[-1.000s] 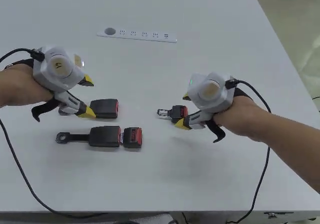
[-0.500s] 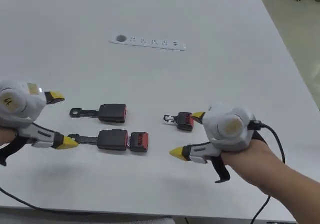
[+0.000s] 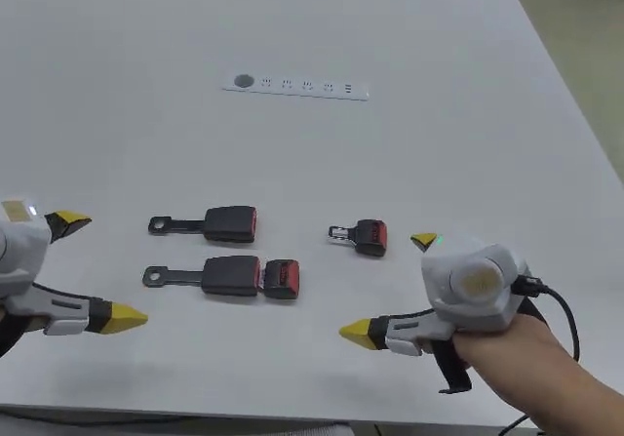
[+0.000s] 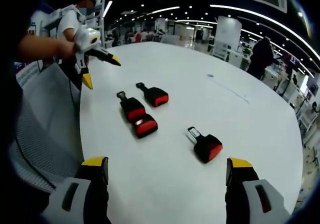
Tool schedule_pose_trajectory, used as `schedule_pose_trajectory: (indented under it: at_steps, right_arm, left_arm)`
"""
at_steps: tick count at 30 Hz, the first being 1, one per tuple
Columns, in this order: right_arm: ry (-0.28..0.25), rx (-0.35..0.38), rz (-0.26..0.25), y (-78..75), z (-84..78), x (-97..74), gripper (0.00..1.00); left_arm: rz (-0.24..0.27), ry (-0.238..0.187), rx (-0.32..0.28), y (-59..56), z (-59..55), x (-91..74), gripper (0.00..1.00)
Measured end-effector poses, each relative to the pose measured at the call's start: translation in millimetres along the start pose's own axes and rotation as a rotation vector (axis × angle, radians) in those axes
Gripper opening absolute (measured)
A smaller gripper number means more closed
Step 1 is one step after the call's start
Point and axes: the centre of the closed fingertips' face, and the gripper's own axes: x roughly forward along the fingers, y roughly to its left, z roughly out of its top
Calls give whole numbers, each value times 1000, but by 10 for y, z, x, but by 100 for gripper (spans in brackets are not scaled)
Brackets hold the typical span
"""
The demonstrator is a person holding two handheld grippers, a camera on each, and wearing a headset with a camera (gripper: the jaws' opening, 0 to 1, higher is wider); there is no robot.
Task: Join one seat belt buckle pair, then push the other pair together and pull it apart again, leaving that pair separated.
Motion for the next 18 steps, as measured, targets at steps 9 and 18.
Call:
schedule_pose_trajectory:
  at_steps: [9, 18]
  right_arm:
    - [-38, 11, -51, 40, 98, -86, 100]
    - [-42, 58, -90, 51, 54, -50, 100]
  left_arm:
    - [46, -1, -40, -24, -160, -140, 100]
    - [89, -76, -113, 8, -166, -207, 100]
